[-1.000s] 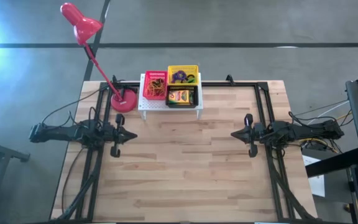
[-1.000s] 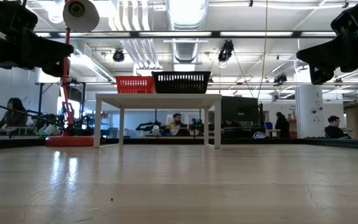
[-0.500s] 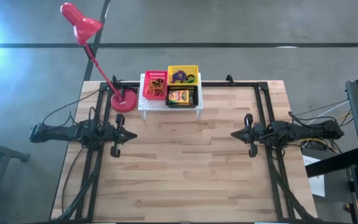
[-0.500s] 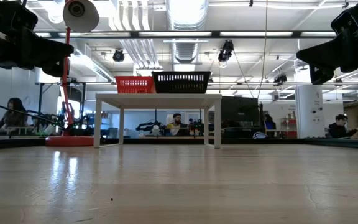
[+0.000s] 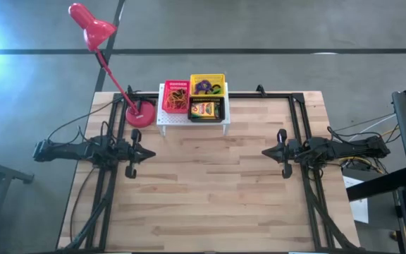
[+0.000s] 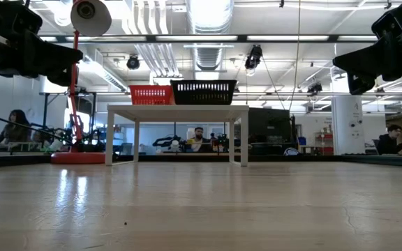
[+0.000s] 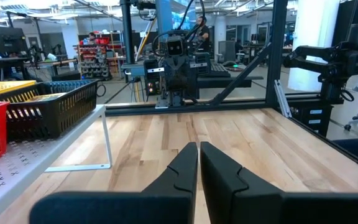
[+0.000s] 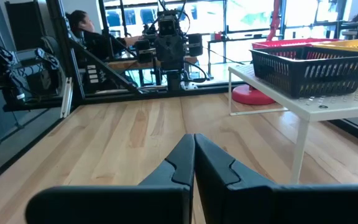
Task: Pick & Place Office Desk Supplies
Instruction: Return to Home Position
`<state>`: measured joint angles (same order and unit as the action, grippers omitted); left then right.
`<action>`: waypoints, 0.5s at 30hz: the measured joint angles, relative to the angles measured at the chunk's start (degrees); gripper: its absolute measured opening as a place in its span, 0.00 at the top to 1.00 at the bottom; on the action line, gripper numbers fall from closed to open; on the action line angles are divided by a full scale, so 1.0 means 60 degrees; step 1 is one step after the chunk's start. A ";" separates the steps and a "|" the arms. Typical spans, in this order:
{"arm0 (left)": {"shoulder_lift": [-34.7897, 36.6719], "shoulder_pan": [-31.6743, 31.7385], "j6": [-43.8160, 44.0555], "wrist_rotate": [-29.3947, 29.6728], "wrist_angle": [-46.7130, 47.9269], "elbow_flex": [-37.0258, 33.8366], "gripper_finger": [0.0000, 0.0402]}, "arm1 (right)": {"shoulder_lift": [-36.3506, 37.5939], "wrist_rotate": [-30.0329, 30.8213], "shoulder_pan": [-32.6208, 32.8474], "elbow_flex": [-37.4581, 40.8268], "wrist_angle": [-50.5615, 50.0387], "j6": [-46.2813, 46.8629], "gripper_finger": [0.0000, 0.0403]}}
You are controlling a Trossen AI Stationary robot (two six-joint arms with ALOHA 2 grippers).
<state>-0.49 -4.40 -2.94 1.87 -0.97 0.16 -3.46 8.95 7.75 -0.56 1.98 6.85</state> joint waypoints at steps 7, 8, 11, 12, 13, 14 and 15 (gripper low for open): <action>0.0000 0.0000 0.0000 0.0000 -0.0004 0.0000 0.94 | 0.0000 0.0000 0.0000 0.0000 0.0000 0.0000 0.98; 0.0000 0.0000 0.0000 0.0000 -0.0004 0.0000 0.94 | 0.0000 0.0000 -0.0003 0.0000 0.0000 0.0000 0.98; 0.0000 0.0000 0.0000 0.0001 -0.0004 0.0000 0.94 | 0.0005 0.0000 -0.0002 0.0000 0.0000 0.0014 0.98; 0.0000 0.0000 0.0000 0.0000 -0.0004 0.0000 0.94 | 0.0013 -0.0002 -0.0002 0.0000 0.0000 0.0029 0.98; 0.0000 0.0000 0.0000 0.0001 -0.0004 0.0000 0.94 | 0.0001 0.0000 -0.0003 0.0000 0.0000 0.0011 0.98; 0.0000 0.0000 0.0000 0.0004 -0.0004 0.0000 0.94 | 0.0006 -0.0007 -0.0001 0.0000 -0.0002 0.0007 0.98; -0.0004 0.0000 0.0000 0.0000 -0.0004 0.0000 0.94 | 0.0109 -0.0119 -0.0030 0.0000 -0.0044 -0.0020 0.98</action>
<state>-0.51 -4.40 -2.94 1.87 -0.99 0.16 -2.81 8.24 7.57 -0.56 1.71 6.73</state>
